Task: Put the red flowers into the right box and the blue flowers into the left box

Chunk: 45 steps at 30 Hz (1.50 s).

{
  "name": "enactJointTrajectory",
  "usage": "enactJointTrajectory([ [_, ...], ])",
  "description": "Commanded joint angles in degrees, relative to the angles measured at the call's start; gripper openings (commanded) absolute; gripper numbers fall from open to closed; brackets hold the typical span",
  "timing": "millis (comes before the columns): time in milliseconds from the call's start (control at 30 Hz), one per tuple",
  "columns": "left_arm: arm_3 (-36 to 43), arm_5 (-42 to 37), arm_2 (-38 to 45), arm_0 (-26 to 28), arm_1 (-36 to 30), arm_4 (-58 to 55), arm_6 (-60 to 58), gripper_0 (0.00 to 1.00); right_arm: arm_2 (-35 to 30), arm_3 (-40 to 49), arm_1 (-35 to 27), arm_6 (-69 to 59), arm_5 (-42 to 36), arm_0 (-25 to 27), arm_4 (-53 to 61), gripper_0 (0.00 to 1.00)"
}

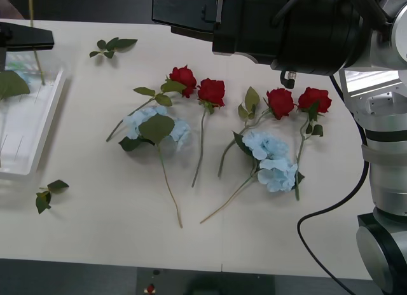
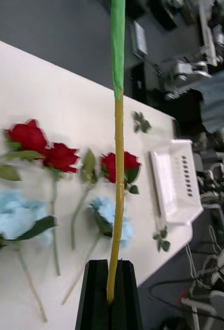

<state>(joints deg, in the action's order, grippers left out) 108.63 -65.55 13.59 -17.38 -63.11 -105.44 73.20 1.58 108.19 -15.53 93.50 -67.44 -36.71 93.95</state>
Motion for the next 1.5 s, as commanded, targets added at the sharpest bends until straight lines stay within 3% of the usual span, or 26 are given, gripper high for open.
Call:
enactJointTrajectory([
  [33, -3.43, -0.28, 6.8, 7.62, -4.65, 1.11, 3.61, 0.0, 0.36, 0.26, 0.06, 1.42, 0.38, 1.56, 0.0, 1.0],
  [300, -11.6, -0.54, 14.53, 20.36, -5.71, 7.88, 12.05, 0.0, 4.05, 2.9, -7.59, 0.19, 7.32, 3.93, -0.61, 1.0],
  [533, -18.81, -0.54, 14.8, 22.91, -5.71, 12.45, 17.5, 0.0, 4.05, 2.9, -14.88, -4.11, 6.0, 5.07, -3.34, 1.0],
  [833, -24.78, -0.45, 14.53, 25.72, -5.71, 18.86, 17.76, 0.0, 1.41, 2.9, -21.38, -13.61, -2.7, 5.07, -7.82, 1.0],
  [1267, -29.88, 4.29, 4.78, 25.72, -5.89, 22.29, 19.17, 0.01, -2.02, 2.9, -28.86, -31.1, -21.25, 5.78, -20.21, 1.0],
  [1333, -29.88, 4.29, 4.69, 25.72, -5.8, 23.26, 19.26, 0.12, -2.02, 2.9, -29.21, -33.56, -22.74, 6.57, -23.37, 1.0],
  [1433, -29.88, 4.38, 4.69, 25.99, -5.89, 24.23, 19.61, 0.39, -2.02, 2.81, -29.21, -36.9, -24.23, 7.8, -28.21, 1.0],
  [1500, -29.88, 4.47, 4.69, 25.99, -5.89, 24.67, 19.96, 0.49, -1.93, 2.81, -29.29, -38.74, -25.29, 8.59, -31.02, 1.0],
])
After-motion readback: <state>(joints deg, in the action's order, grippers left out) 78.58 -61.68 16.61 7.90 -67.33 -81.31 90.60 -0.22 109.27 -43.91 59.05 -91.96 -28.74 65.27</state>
